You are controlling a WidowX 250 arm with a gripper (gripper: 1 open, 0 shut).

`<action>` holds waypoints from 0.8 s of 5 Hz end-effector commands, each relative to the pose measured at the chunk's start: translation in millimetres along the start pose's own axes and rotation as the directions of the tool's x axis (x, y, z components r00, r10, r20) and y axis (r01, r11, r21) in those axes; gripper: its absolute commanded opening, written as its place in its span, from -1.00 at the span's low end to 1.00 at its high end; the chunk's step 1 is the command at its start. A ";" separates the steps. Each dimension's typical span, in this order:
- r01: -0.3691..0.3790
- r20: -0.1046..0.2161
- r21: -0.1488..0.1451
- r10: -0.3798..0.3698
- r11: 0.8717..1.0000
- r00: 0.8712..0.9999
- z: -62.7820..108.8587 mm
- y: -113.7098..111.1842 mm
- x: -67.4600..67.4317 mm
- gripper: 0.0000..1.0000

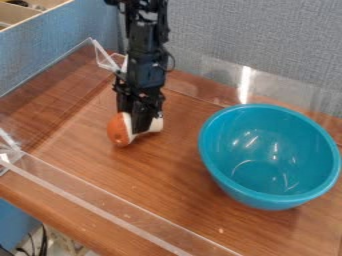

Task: Remove the mushroom from inside the blue bowl and put it on the table

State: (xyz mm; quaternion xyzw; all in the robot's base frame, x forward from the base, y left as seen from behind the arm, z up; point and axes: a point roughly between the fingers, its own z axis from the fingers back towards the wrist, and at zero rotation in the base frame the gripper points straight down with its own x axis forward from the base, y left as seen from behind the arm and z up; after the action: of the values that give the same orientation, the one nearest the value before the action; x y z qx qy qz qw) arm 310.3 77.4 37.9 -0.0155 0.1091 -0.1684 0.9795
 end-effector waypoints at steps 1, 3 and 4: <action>-0.017 0.057 0.032 0.015 0.999 0.998 18.9 10.3 -1.2 -1.00; -0.028 0.072 0.028 0.026 0.999 0.997 23.1 10.4 -6.6 1.00; -0.035 0.087 0.027 0.032 0.999 0.996 27.1 9.4 -10.0 1.00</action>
State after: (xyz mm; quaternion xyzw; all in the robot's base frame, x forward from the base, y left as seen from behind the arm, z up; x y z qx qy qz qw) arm 305.4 81.9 36.7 -0.0243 0.1075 -0.1570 0.9814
